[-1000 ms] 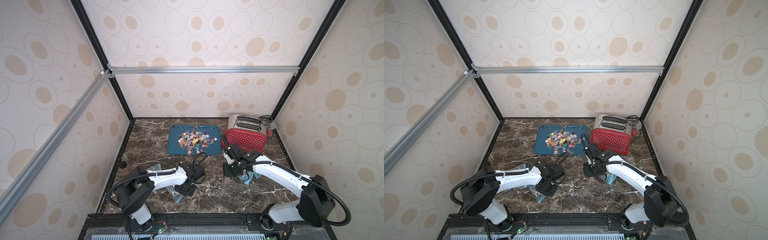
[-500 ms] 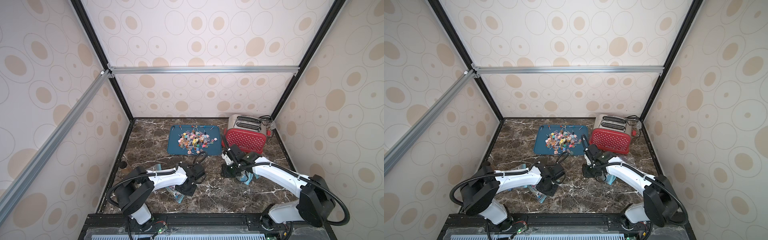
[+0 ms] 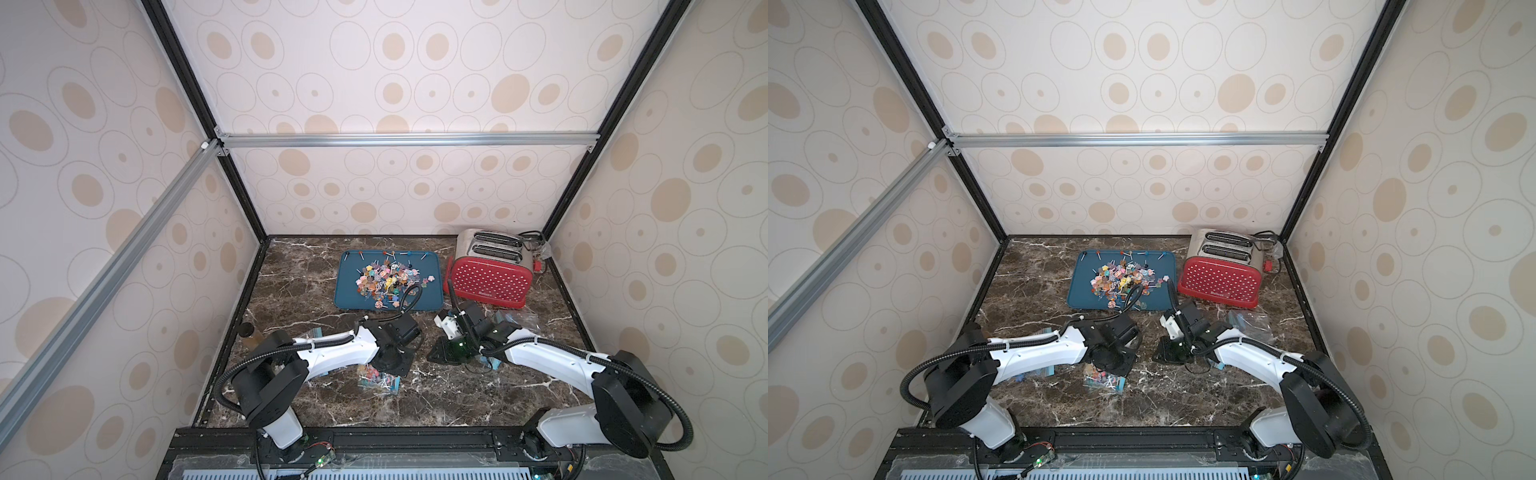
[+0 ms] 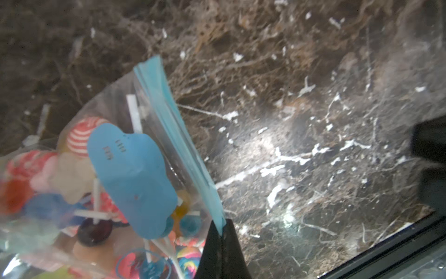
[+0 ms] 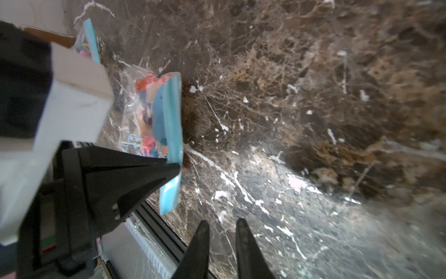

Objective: Pour candies out of the ziploc bag
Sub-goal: Open the ziploc bag at the center of the board.

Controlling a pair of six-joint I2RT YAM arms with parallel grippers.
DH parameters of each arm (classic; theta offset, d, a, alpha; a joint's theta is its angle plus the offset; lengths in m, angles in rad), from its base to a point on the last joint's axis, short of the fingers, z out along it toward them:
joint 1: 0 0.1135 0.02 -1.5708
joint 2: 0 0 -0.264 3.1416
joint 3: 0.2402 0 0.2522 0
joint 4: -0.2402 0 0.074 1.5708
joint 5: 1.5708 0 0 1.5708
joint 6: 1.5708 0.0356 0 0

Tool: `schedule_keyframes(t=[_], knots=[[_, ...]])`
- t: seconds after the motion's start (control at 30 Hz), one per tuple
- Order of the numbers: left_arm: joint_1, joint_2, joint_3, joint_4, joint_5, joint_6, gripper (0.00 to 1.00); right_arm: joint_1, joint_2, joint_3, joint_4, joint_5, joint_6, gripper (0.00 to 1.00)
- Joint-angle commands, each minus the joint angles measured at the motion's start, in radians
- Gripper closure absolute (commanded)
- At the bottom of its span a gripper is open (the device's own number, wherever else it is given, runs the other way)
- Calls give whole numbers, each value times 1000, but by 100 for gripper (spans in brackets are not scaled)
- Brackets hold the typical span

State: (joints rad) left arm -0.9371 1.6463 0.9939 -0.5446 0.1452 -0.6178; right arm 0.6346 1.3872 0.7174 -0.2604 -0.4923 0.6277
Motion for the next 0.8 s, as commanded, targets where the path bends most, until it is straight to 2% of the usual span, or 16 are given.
schedule_keyframes(t=[0.0,0.23,0.43,0.77], knots=[[-3,27,30,52,14,-21,100,15,59,-14,163,-78,60,76],[10,16,-11,75,14,-33,100,63,187,27,233,-72,98,74],[30,-28,-70,114,45,-37,100,62,215,38,251,-57,118,74],[46,-24,-112,183,96,-43,100,68,269,54,279,-52,138,71]])
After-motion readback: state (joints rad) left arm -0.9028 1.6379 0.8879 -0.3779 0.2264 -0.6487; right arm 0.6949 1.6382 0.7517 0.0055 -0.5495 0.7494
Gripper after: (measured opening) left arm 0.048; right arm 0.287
